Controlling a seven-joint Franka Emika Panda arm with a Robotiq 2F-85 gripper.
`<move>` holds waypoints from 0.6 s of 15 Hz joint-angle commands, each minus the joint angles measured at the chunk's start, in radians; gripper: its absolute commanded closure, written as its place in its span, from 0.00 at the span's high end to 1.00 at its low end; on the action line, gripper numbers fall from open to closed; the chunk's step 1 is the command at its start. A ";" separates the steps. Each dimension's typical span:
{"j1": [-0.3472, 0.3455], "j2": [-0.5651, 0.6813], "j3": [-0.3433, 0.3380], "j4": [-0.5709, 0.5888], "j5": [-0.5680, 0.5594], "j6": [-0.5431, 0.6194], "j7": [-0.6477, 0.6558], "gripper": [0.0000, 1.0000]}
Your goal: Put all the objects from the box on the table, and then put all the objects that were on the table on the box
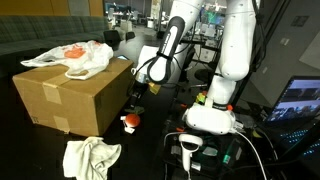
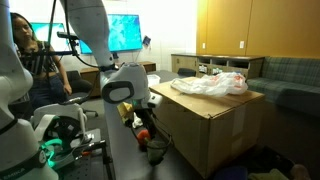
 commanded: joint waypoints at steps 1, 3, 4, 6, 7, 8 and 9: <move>-0.224 0.089 0.273 0.049 0.138 0.034 -0.132 1.00; -0.356 0.095 0.406 0.031 0.157 0.034 -0.174 1.00; -0.422 0.097 0.456 0.027 0.148 0.021 -0.181 1.00; -0.497 0.100 0.501 0.025 0.136 -0.007 -0.190 1.00; -0.534 0.102 0.520 0.021 0.134 -0.022 -0.201 1.00; -0.560 0.103 0.530 0.020 0.134 -0.035 -0.209 1.00; -0.589 0.102 0.543 0.020 0.135 -0.056 -0.216 1.00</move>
